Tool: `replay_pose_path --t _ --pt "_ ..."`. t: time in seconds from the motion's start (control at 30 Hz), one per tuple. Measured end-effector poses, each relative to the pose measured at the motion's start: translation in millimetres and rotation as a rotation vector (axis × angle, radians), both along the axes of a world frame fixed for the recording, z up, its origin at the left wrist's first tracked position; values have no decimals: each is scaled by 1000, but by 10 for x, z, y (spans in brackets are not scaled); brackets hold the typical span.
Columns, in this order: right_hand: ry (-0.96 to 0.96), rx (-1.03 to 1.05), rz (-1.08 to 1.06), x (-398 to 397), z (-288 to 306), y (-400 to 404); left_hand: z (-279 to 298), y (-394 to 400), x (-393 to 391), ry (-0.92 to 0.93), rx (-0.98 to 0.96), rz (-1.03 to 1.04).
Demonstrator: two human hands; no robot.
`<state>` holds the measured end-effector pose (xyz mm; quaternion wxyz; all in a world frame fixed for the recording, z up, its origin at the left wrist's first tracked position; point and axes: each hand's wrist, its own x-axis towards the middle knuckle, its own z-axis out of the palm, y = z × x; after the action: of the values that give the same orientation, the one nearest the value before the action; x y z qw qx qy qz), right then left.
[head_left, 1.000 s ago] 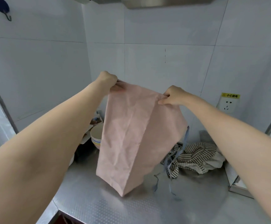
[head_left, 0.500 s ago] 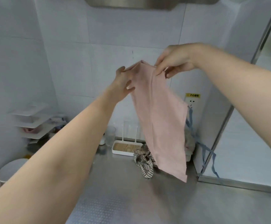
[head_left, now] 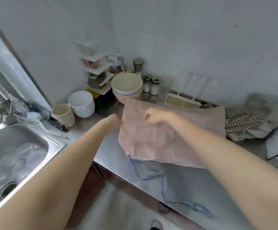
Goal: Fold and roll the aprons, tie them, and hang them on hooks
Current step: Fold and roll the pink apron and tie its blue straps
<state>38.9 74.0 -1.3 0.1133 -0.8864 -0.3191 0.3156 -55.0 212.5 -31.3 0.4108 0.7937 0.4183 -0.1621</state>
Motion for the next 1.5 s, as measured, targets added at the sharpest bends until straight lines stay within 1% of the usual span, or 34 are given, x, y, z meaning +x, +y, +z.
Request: replay_pose_path --t 0.07,0.17,0.23,0.3,0.33,0.37,0.43,0.5,0.53,0.63,0.77,0.83,0.93,1.0,1.07,1.13,1.17,1.23,1.33,1.4,1.5 --pt "-57 -113 16 99 -247 -219 -262 -71 -49 36 21 -112" --pt "-64 -283 66 124 -650 -541 -604 -252 -131 109 31 -268" --pt "-33 -342 87 52 -934 -697 -815 -328 -155 142 40 -272" --pt "-63 -400 89 -30 -1157 -850 -977 -364 -163 157 94 -233" --pt "-83 -436 88 -47 -1277 -925 -1044 -382 -156 142 121 -182" --pt "-103 -467 98 -76 -1369 -987 -1091 -404 -151 106 105 -89" --pt "-153 -493 129 -140 -1505 -1067 -1122 -453 -146 -21 4 181" --pt "-208 -471 147 -166 -1534 -1097 -1156 -469 -142 -78 -59 410" --pt "-228 -443 162 -157 -1507 -1098 -1179 -452 -145 -95 -89 478" --pt "-238 -356 221 -175 -1425 -1062 -1238 -423 -117 -208 -204 571" --pt "-76 -177 277 -490 -1481 -750 -1304 -310 -53 -239 -215 603" --pt "-50 -148 300 -610 -1523 -650 -1227 -314 -79 -186 -206 556" --pt "-80 -211 263 -498 -1517 -739 -1161 -339 -143 -100 -200 497" --pt "-196 -245 180 -324 -1453 -864 -1114 -367 -176 -87 -204 465" --pt "-315 -252 46 -175 -1357 -935 -1092 -382 -196 -52 -178 432" --pt "-277 -268 -45 -99 -1305 -913 -1055 -402 -212 -9 -124 390" --pt "-251 -283 -34 -80 -1306 -877 -1043 -400 -206 6 -106 360" --pt "-211 -326 69 -115 -1396 -794 -1050 -383 -242 36 -79 319" --pt "-196 -439 178 -186 -1555 -821 -1087 -356 -346 150 98 127" --pt "-189 -489 168 -178 -1621 -906 -1135 -322 -393 196 212 8" --pt "-170 -496 152 -174 -1605 -970 -1228 -263 -415 263 292 -99"
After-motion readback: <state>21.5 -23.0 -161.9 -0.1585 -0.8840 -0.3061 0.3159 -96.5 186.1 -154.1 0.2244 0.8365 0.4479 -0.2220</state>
